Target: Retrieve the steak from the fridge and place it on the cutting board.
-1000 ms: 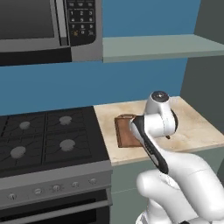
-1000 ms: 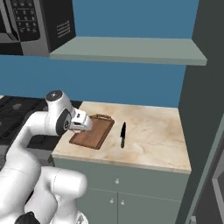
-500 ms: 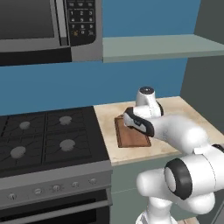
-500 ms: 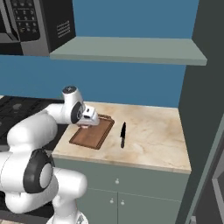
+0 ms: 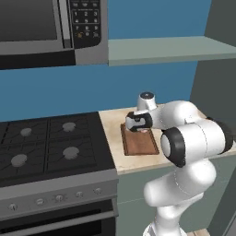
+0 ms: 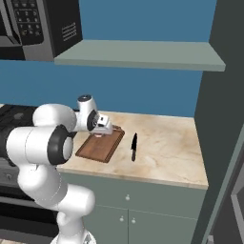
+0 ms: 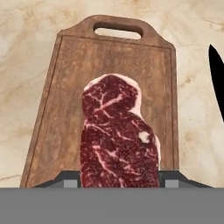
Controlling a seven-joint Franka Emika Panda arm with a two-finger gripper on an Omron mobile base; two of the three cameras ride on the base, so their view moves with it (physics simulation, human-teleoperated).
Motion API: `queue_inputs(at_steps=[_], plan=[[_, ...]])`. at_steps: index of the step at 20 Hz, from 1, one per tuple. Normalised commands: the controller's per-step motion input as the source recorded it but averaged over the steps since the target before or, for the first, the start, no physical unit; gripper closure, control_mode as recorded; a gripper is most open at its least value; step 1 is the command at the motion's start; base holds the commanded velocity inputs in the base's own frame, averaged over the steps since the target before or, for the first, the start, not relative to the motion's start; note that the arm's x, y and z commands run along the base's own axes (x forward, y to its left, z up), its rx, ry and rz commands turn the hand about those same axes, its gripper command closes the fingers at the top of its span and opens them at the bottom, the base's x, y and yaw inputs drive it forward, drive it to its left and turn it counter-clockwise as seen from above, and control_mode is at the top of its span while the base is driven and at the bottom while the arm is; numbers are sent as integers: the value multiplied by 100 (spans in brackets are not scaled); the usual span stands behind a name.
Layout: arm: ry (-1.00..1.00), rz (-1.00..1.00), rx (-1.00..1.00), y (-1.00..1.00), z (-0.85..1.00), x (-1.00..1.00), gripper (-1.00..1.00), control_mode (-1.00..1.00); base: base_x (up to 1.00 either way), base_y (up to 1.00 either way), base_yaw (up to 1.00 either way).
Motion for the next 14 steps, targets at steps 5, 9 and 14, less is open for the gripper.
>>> queue_inputs(at_steps=[5, 9, 14], plan=[[0, 0, 1, -8, -42, 17, 100, -100, 0, 0, 0], [0, 0, 0, -13, -60, 7, 100, -100, 0, 0, 0], [0, 0, 0, -5, -40, 1, 100, -100, 0, 0, 0]])
